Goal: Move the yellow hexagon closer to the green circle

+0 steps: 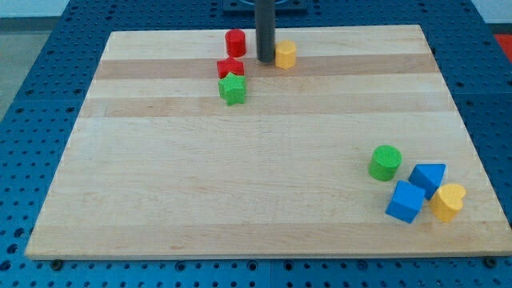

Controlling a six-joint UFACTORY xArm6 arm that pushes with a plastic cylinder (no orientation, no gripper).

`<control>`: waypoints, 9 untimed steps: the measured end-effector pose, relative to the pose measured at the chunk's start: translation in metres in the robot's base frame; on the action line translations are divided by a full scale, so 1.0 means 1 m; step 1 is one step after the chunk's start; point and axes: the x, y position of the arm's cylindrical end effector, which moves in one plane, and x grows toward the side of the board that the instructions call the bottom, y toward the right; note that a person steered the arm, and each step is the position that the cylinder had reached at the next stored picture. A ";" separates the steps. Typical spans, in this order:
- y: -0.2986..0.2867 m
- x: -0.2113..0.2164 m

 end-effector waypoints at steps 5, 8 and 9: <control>0.100 -0.037; 0.101 0.015; 0.101 0.042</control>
